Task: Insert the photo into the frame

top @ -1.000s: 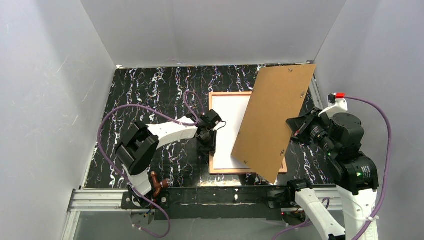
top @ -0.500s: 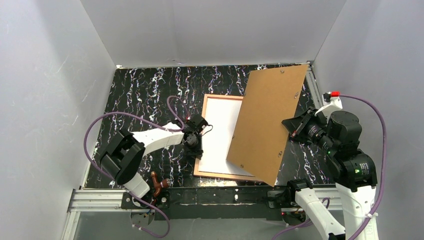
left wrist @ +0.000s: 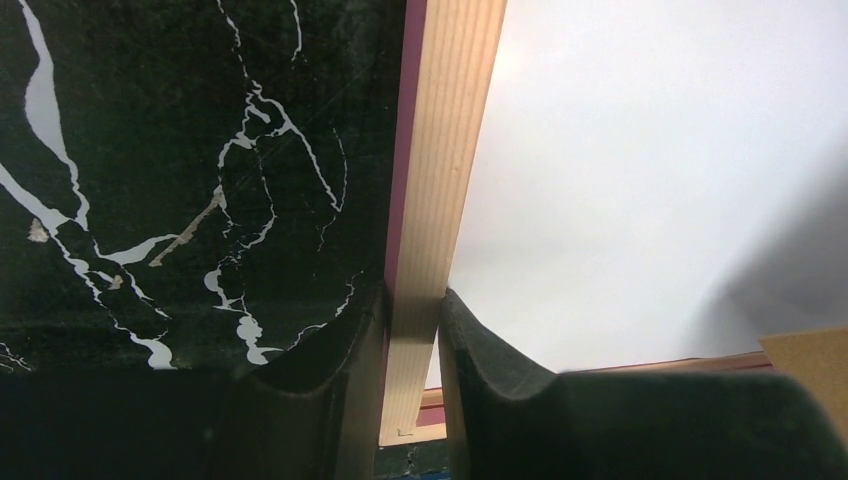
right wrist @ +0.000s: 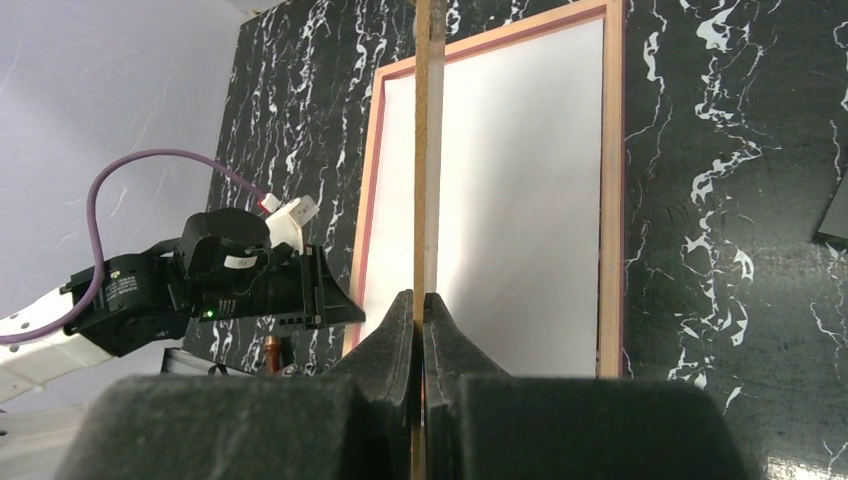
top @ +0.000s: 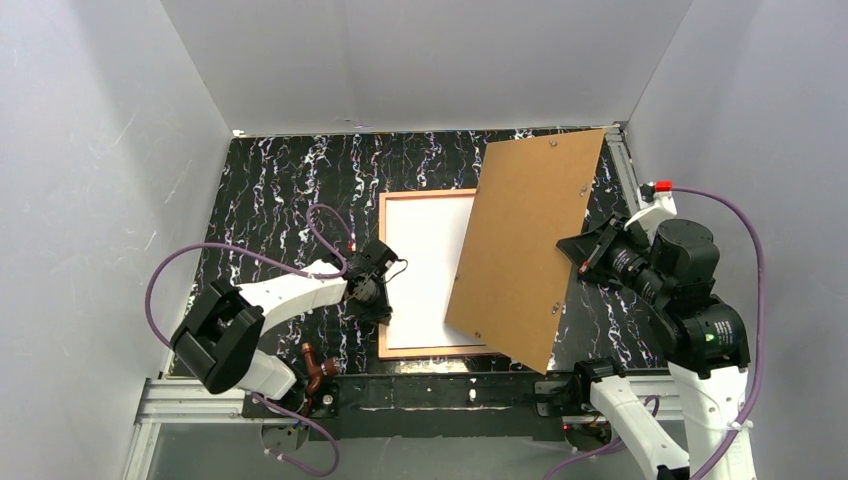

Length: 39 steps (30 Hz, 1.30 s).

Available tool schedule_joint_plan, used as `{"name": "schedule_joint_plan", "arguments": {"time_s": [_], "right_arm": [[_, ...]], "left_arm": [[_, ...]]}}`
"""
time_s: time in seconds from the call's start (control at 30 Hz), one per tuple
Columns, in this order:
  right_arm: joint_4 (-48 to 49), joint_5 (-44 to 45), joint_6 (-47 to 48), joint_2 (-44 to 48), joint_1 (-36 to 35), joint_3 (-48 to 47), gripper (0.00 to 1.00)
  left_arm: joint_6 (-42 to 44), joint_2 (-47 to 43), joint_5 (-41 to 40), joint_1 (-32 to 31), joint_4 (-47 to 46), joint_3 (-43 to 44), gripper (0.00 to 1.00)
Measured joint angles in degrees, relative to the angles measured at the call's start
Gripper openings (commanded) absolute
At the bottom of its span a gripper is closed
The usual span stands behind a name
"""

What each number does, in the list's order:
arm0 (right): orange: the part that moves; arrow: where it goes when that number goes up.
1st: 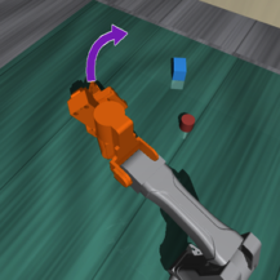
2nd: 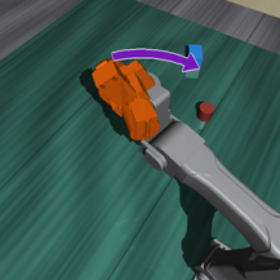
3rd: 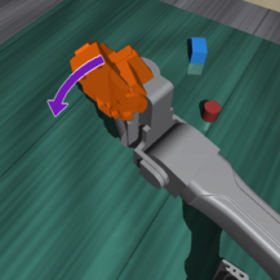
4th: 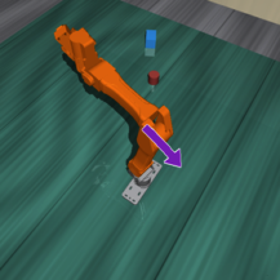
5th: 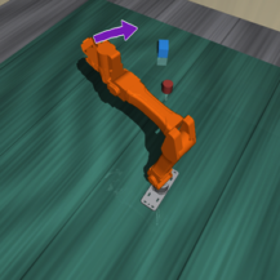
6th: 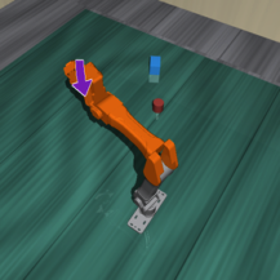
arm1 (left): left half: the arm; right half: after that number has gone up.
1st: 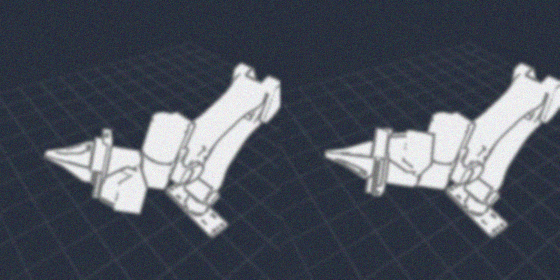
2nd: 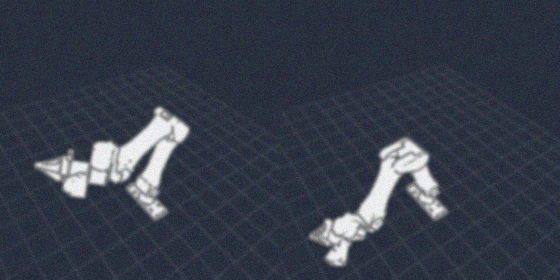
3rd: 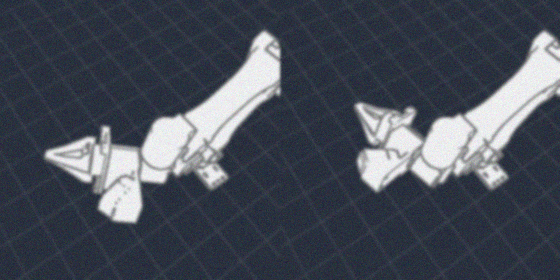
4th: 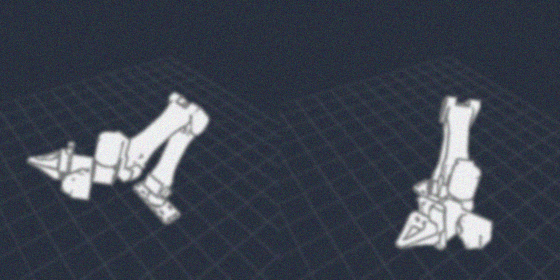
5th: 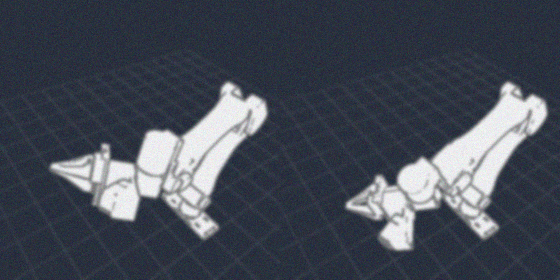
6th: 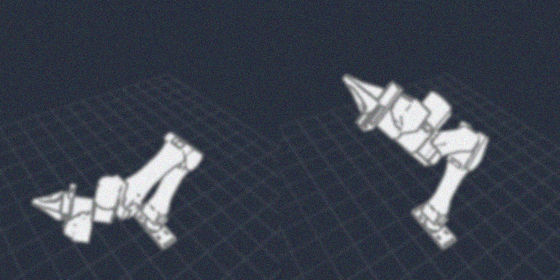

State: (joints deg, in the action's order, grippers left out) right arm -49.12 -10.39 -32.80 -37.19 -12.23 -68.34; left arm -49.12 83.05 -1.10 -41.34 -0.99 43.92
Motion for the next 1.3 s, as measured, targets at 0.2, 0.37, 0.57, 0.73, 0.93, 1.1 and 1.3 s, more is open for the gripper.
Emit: {"name": "schedule_joint_plan", "arguments": {"time_s": [0.2,0.37,0.57,0.73,0.93,1.1,1.3], "right_arm": [[0.7,-1.5,-0.3,-0.2,0.0,1.1,0.01],[1.1,-2.9,-0.9,-0.8,0.0,1.2,0.01],[1.3,-5.7,-1.9,-2.8,0.0,1.2,0.01],[1.4,-8.1,-2.9,-4.9,0.0,1.2,0.01],[2.6,-10.4,-3.8,-7.1,0.0,1.7,0.01],[3.4,-12.3,-4.3,-9.1,0.0,1.7,0.01],[4.7,-14.7,-4.3,-12.8,0.0,1.7,0.01]], "left_arm": [[-0.8,-1.0,-0.2,0.4,0.1,-0.8,0.52],[0.2,-2.9,-2.1,0.8,1.9,-1.4,0.87],[1.8,-10.4,-3.9,1.1,8.9,-0.2,0.98],[3.6,-17.9,-4.2,1.9,15.0,5.6,0.98],[6.1,-19.6,-0.4,5.8,20.9,16.7,0.98],[6.0,-14.4,6.5,10.9,24.0,29.0,0.98],[1.8,-8.2,12.3,16.4,24.3,34.9,0.98]]}}
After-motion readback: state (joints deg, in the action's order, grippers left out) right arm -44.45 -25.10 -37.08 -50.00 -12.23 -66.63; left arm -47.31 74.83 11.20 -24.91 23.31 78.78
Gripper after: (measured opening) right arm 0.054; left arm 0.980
